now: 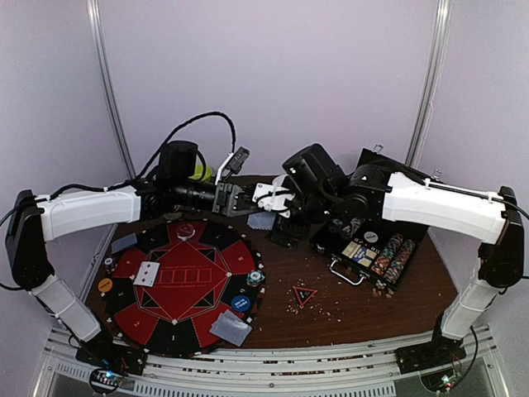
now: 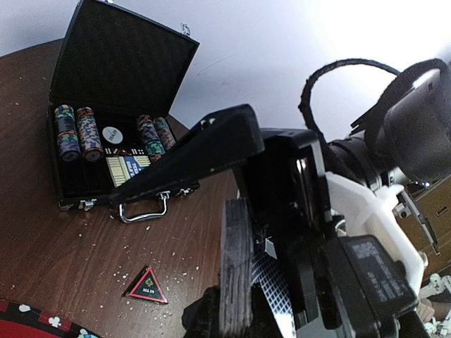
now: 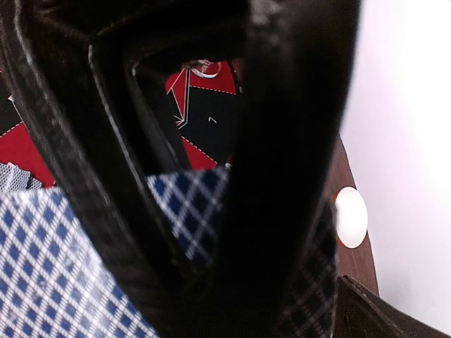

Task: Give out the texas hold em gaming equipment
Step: Pass from the right arm to the left, then pass from the left arm to the right

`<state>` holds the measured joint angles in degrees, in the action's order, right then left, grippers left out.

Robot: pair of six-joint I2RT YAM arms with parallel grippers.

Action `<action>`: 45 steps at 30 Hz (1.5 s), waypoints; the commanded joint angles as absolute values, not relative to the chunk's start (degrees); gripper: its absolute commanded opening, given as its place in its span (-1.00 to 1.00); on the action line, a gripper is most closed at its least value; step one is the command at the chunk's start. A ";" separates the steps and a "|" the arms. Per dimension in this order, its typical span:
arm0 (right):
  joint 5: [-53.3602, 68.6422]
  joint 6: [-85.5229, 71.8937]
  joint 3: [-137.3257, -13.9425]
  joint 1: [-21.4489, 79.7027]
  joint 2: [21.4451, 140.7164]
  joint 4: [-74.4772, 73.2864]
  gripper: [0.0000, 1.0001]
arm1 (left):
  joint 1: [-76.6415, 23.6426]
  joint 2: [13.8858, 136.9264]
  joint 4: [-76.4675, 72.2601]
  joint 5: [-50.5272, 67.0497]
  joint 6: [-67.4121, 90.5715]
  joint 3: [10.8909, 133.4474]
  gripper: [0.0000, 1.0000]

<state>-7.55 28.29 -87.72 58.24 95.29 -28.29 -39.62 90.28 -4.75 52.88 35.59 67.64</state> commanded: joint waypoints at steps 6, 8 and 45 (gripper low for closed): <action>-8.58 30.14 -90.03 58.74 94.94 -31.42 0.73 | -39.93 90.18 3.56 47.88 27.71 69.87 -1.00; -10.19 31.33 -90.04 59.47 95.09 -31.29 0.63 | -39.97 90.63 3.48 47.98 28.02 70.00 -1.00; -12.83 31.82 -90.29 59.99 95.41 -30.25 0.03 | -39.86 91.30 19.33 41.24 18.24 77.72 -0.17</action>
<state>-10.76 31.66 -89.91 59.77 95.79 -31.57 -39.68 90.87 9.10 47.27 26.72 71.59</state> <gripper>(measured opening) 0.530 0.436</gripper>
